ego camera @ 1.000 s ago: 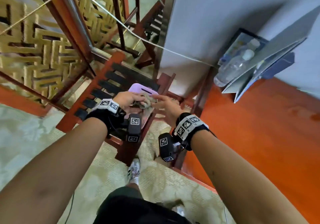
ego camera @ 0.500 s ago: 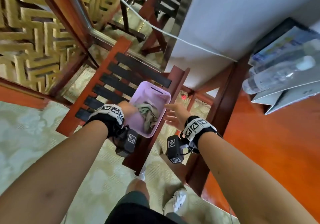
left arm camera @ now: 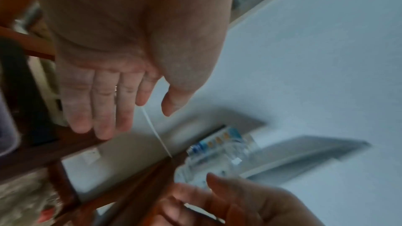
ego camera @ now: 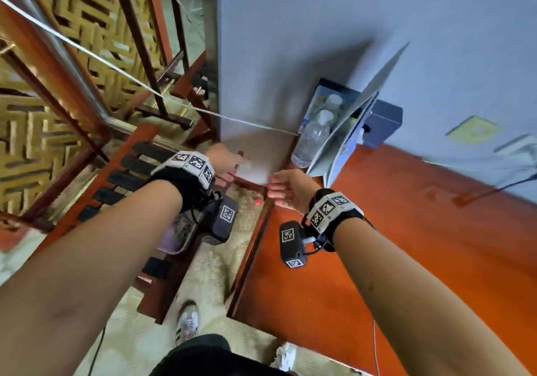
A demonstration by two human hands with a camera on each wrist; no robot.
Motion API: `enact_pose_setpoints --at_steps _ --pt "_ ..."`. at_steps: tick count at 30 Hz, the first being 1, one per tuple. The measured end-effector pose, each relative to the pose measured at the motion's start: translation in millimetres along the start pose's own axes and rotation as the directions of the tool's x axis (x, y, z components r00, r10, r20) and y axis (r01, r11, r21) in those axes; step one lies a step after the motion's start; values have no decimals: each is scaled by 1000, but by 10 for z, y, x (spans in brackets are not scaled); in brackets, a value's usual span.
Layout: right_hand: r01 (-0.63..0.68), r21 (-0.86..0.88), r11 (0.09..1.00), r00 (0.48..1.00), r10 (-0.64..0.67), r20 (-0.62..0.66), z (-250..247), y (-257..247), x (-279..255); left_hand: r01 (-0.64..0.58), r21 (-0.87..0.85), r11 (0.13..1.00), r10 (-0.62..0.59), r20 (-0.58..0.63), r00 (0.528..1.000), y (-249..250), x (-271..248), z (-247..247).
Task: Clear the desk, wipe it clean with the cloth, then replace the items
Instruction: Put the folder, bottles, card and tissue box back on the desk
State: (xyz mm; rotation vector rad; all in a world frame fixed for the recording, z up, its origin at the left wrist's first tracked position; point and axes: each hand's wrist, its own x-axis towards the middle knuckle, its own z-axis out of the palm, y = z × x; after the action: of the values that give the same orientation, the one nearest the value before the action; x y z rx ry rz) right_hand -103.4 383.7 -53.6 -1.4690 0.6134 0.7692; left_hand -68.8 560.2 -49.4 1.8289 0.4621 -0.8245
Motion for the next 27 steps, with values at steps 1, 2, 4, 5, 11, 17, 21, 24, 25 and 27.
enact_pose_setpoints --at_steps 1,2,4,5,11,17,21,24,25,27 --pt "18 -19 1000 999 -19 -26 -167 5 -117 -68 47 997 71 -51 996 94 -41 181" --pt "39 -30 999 998 -41 -42 -335 24 -231 -128 83 988 134 -72 988 201 -112 373" --pt "65 -20 998 996 -66 -57 -688 77 -426 -228 77 971 234 -87 968 408 -252 789" --pt "72 -11 997 995 -72 -76 -874 100 -514 -274 60 960 279 -104 955 498 -292 990" --pt "165 86 983 968 -144 -207 -1844 82 -952 -376 343 861 453 -181 873 931 -628 1859" --pt "225 126 966 951 -189 -243 -2213 93 -1203 -427 269 863 497 -299 815 1164 -615 1995" --pt "216 152 965 945 -167 -283 -2367 148 -1316 -495 221 841 540 -411 734 1227 -505 2052" --pt "196 163 967 934 -133 -332 -2506 174 -1355 -496 231 837 541 -479 691 1247 -459 2093" --pt "191 167 967 929 -123 -348 -2544 182 -1357 -498 258 828 555 -498 666 1258 -450 2124" --pt "186 181 966 923 -109 -368 -2592 211 -1349 -512 316 798 596 -535 598 1265 -474 2207"
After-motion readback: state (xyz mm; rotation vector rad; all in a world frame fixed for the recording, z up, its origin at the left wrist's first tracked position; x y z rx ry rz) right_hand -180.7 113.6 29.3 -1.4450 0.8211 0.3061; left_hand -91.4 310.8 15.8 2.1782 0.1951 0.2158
